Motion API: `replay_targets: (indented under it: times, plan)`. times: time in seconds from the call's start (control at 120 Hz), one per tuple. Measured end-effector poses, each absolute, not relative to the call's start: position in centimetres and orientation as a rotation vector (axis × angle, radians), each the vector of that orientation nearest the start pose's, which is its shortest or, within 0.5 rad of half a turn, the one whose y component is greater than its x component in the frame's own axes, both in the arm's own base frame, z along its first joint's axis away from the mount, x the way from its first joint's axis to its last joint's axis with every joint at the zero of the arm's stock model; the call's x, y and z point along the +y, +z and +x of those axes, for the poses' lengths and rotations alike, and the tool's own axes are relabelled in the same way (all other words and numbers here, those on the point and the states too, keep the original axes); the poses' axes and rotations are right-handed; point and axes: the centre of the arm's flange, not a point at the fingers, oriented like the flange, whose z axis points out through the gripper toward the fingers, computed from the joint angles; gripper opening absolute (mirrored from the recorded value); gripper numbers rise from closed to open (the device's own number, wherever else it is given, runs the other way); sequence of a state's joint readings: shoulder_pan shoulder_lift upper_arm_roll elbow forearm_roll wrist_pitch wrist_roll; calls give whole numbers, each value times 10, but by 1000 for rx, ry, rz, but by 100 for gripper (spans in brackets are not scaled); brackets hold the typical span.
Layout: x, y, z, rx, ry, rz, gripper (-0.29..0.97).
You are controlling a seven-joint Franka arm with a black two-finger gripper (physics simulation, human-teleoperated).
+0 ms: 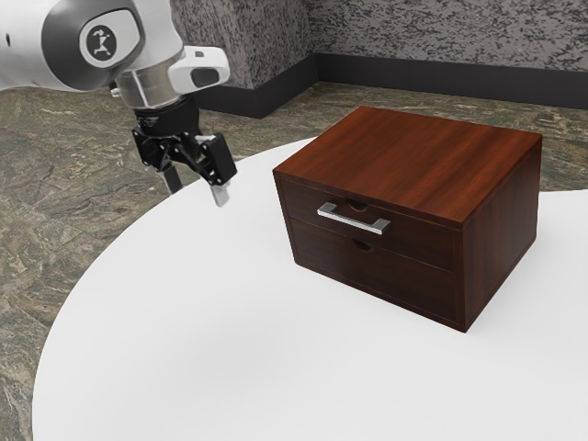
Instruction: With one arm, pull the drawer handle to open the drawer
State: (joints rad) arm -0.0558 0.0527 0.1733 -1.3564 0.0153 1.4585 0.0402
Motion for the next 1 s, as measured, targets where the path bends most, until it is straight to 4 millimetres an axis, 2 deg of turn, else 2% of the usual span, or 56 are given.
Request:
replay_targets:
  times: [0.083,0.2,0.217,0.25,0.308,0.35,0.392,0.458,0.55,0.675,0.767,0.842,0.892,1.0]
  plan:
    - [72,685,553,-150,-77,-3143,68]
    - [102,688,547,-240,-97,-3181,68]
    - [105,696,544,-248,-123,-3181,68]
    - [111,725,533,-251,-215,-3176,68]
    - [117,785,506,-204,-416,-3148,68]
    - [124,812,492,-132,-520,-3119,68]
    - [130,826,485,-32,-584,-3089,68]
    - [130,836,483,162,-643,-3037,68]
    - [103,843,494,494,-701,-2944,68]
    - [41,835,511,940,-703,-2818,68]
    - [-5,811,535,1206,-640,-2728,68]
    - [-34,790,554,1360,-562,-2629,68]
    - [-41,771,570,1422,-503,-2580,68]
    - [-25,723,597,1498,-412,-2520,68]
